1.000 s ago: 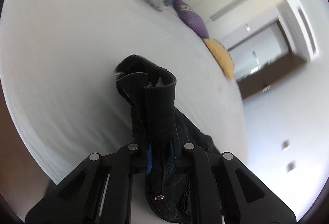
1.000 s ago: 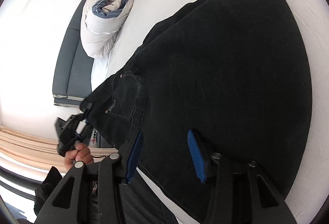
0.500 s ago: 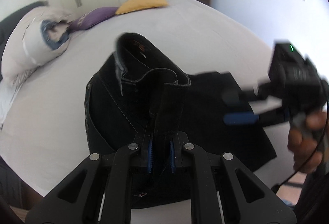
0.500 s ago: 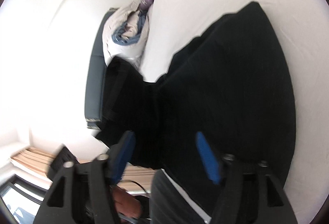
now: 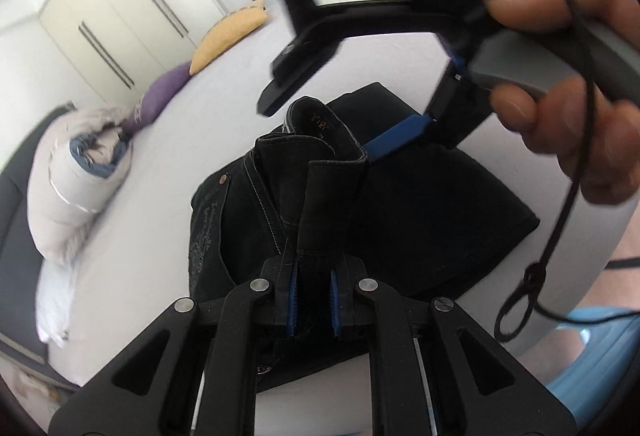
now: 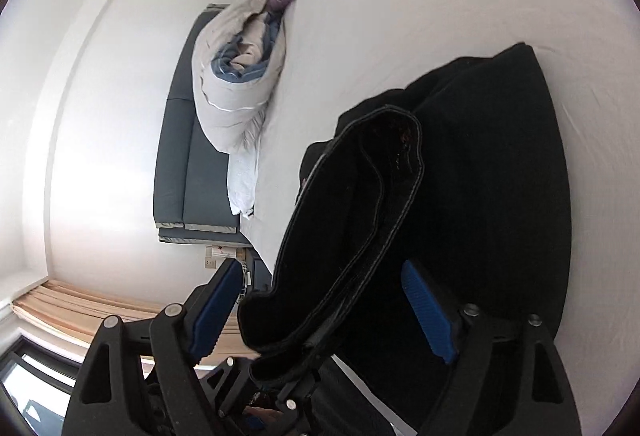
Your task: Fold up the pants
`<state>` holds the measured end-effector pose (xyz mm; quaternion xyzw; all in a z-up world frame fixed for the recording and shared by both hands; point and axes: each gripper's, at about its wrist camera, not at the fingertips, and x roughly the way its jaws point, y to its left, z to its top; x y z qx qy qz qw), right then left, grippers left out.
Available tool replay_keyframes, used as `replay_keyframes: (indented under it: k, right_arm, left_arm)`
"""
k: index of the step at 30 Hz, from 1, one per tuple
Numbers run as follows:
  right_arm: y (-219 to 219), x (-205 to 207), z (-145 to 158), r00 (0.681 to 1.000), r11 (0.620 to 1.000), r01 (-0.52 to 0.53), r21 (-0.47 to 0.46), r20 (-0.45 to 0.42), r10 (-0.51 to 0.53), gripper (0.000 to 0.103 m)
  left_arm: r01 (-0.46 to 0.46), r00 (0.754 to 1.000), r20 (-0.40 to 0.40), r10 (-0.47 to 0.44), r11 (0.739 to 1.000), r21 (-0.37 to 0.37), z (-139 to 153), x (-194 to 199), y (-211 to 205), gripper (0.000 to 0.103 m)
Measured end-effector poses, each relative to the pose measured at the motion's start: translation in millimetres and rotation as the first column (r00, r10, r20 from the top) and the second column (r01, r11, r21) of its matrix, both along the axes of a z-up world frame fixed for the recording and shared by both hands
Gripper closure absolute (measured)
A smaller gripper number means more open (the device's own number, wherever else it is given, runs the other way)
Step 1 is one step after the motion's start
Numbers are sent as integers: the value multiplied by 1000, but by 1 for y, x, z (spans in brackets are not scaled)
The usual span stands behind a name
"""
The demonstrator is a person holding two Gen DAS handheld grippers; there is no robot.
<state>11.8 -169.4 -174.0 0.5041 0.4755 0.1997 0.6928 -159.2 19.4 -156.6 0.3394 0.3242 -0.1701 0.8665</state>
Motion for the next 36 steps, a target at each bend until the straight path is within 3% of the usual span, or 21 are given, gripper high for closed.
replay_keyframes:
  k: [4, 5, 6, 7, 8, 10, 16, 23, 36]
  right_arm:
    - [1, 11, -6, 999, 1000, 5, -5, -54, -5, 19]
    - [2, 14, -7, 998, 1000, -6, -23, -66, 5, 25]
    - [4, 20, -8, 997, 999, -22, -44, -71, 19, 33]
    - [8, 24, -6, 997, 996, -53, -66, -65, 49, 54]
    - [9, 28, -3, 996, 992, -76, -103, -64, 70, 68]
    - [7, 31, 2, 996, 987, -82, -138, -54, 75, 84]
    - [-11, 15, 25, 996, 978, -60, -202, 48, 71, 86]
    - [-35, -14, -10, 1000, 966, -23, -259, -8, 21, 87]
    - [-51, -35, -7, 999, 961, 23, -274, 42, -12, 88]
  left_arm:
    - [46, 996, 66, -53, 994, 96, -14, -18, -10, 92]
    - [57, 995, 79, -66, 992, 115, -17, -24, -10, 92]
    - [63, 993, 87, -74, 990, 128, -19, -23, -11, 92]
    - [68, 992, 95, -82, 988, 139, -21, -26, -13, 92]
    - [75, 990, 109, -93, 985, 156, -23, -31, -16, 92]
    - [82, 987, 120, -103, 982, 168, -23, -34, -20, 92]
    - [137, 976, 146, -161, 977, 162, -17, -58, -45, 92]
    - [208, 974, 50, -221, 959, 194, -47, -81, -77, 92]
    - [215, 973, 43, -225, 962, 171, -50, -50, -69, 92]
